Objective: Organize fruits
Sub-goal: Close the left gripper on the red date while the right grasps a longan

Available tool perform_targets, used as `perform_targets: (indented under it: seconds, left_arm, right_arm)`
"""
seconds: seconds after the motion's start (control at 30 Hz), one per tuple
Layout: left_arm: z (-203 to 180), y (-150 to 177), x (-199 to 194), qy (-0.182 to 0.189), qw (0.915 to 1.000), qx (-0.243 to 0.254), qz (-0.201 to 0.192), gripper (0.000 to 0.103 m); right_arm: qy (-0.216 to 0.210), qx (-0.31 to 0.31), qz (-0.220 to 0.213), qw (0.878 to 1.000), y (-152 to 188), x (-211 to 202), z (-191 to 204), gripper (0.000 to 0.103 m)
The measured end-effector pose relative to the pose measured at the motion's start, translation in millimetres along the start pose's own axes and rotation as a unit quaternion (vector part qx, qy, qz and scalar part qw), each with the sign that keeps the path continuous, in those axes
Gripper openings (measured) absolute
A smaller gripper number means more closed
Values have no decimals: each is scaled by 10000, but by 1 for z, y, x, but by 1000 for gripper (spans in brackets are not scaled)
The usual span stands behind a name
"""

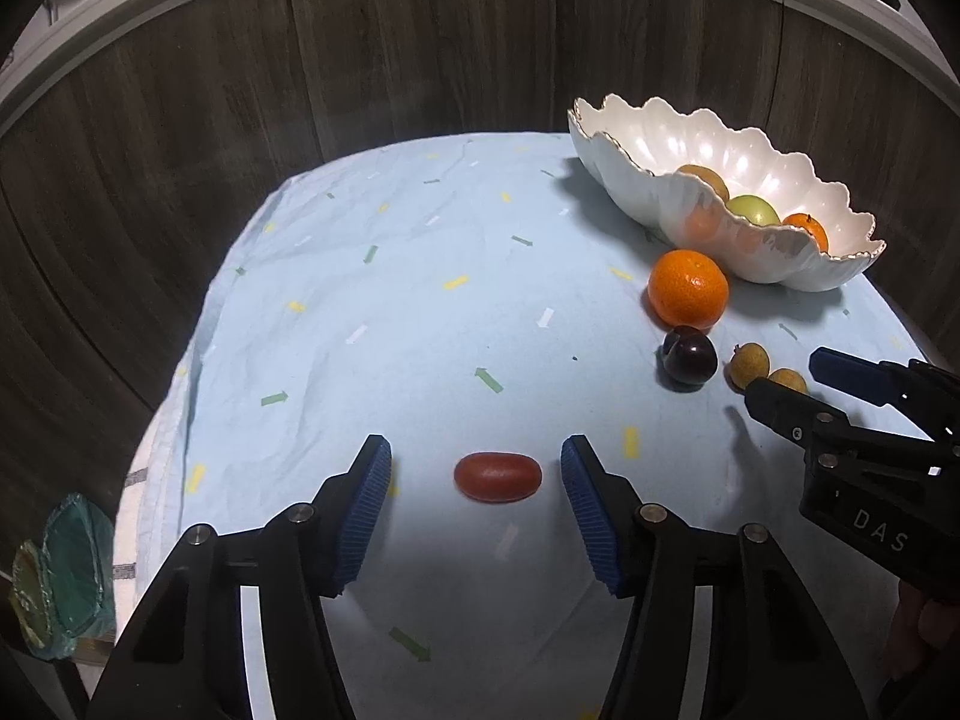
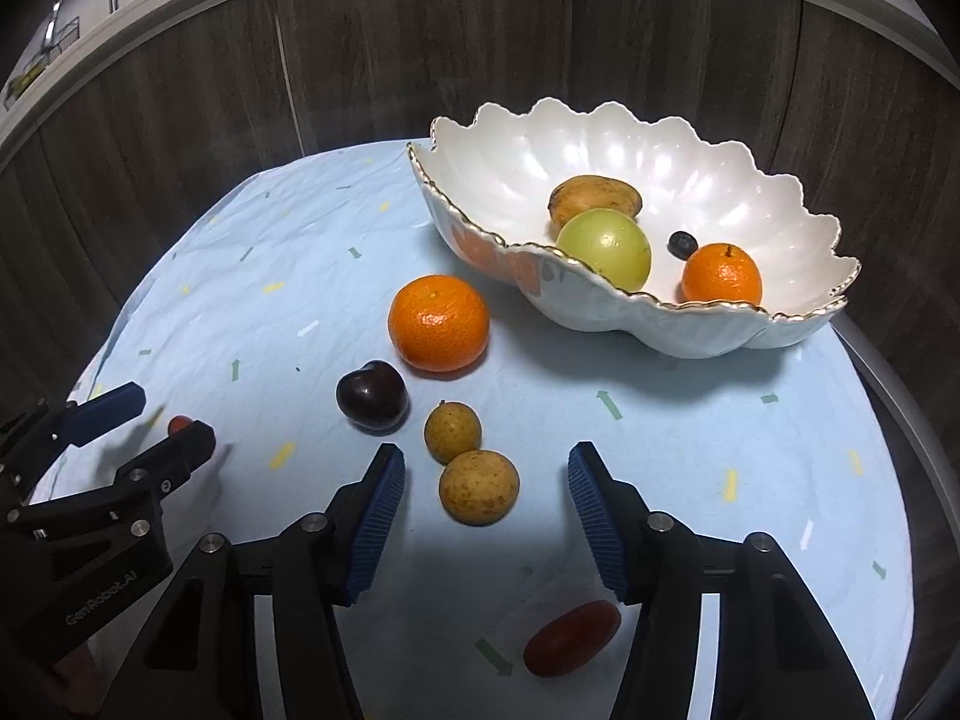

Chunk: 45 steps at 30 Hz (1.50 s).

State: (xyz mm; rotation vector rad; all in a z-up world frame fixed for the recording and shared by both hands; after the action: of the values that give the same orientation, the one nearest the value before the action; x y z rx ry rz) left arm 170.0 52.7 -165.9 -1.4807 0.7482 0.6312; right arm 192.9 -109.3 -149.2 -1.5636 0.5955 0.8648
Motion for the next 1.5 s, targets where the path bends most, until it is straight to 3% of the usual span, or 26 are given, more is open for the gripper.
perform_targets:
  seconds: [0.43,0.6,1.1,1.5]
  left_arm:
    - [-1,3,10,52,9999,4,141,45]
    - [-6,4,10,97,9998,94,142,31]
    - [-10,1,3,89,9998,148,109,28]
    - [-16,-15,-26,43,9997,198,-158,28]
  right_arm:
    - [-7,-62,111,9999,5,9,3,43]
    - [-2,-127,81,9999,5,8,5,29]
    - [-7,-39,69,10000,3,1,2,28]
    - [-19,-12,-226,9997,-9,-29,0,28]
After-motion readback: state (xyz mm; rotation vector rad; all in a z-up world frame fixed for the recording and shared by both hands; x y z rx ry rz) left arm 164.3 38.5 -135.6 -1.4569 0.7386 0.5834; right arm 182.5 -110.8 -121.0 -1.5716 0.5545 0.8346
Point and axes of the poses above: each gripper's, at about its wrist camera, not at the fingertips, and x roughly the way its jaws point, z to its left, y to its underside, the point moved 4 cm from there along x, roughly the way its jaws point, and after that the axes turned 7 degrees about y, right-handed, at the moved point
